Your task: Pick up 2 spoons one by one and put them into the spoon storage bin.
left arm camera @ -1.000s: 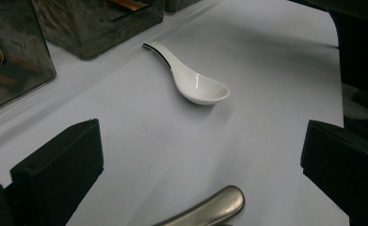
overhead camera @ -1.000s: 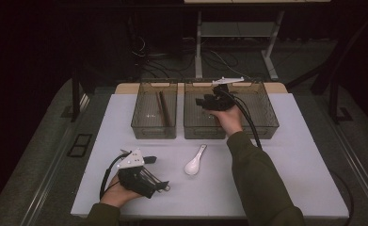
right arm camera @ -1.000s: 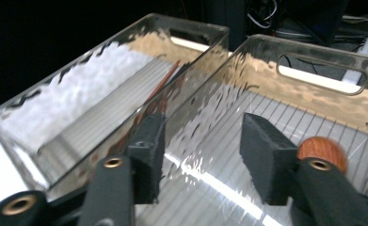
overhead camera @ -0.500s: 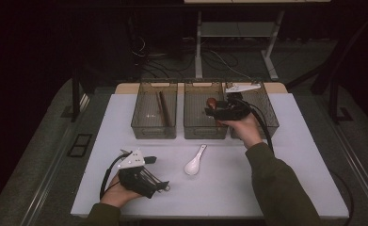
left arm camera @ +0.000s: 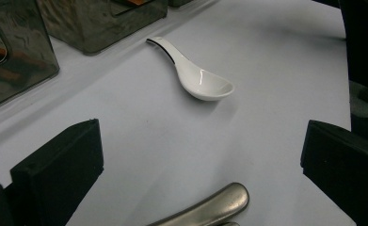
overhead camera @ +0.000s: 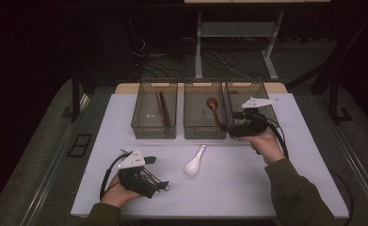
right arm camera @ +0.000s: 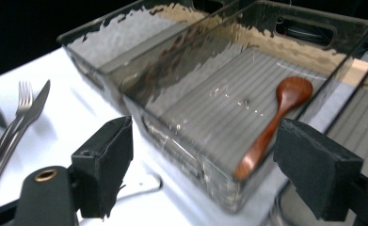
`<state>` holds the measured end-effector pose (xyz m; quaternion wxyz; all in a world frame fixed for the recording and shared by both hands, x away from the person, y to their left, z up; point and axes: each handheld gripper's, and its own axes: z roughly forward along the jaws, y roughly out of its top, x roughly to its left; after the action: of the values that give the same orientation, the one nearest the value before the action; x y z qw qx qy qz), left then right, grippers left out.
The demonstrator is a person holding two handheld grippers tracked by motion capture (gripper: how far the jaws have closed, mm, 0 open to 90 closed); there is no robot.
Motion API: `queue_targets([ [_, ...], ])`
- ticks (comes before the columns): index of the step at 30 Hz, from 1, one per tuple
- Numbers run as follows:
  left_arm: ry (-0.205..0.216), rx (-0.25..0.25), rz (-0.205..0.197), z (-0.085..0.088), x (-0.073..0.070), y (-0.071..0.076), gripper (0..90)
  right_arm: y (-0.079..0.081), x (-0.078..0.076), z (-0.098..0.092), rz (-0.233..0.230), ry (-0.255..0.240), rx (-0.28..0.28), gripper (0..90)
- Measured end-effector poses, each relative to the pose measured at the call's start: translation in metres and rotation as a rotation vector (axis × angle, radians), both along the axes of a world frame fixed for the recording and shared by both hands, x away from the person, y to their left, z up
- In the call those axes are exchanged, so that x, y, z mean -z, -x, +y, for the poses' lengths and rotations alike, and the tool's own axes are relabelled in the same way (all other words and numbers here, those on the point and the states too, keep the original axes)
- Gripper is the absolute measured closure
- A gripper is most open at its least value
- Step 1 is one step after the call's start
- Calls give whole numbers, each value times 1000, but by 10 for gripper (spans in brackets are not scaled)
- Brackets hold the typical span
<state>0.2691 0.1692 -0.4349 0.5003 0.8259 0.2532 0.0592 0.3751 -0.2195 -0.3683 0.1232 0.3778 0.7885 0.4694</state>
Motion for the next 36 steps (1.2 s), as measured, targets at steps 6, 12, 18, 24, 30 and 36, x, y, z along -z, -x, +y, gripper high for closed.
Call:
queue_targets([
  [6, -12, 1, -2, 0, 0, 0, 0, 21, 14, -15, 24, 6, -14, 204],
  [12, -14, -2, -1, 0, 0, 0, 0, 42, 35, -31, 35, 21, -20, 221],
  [18, -21, -3, -2, -1, 0, 0, 0, 55, 48, -30, 73, 55, -30, 455],
  [24, -22, -2, -2, 0, 0, 0, 0, 51, 52, -7, 72, 62, -85, 665],
  [30, -21, -1, -1, 0, 0, -1, 0, 43, 52, 14, 75, 57, -127, 828],
  [36, -24, -1, -1, 0, 0, -1, 0, 35, 55, 34, 94, 59, -164, 898],
])
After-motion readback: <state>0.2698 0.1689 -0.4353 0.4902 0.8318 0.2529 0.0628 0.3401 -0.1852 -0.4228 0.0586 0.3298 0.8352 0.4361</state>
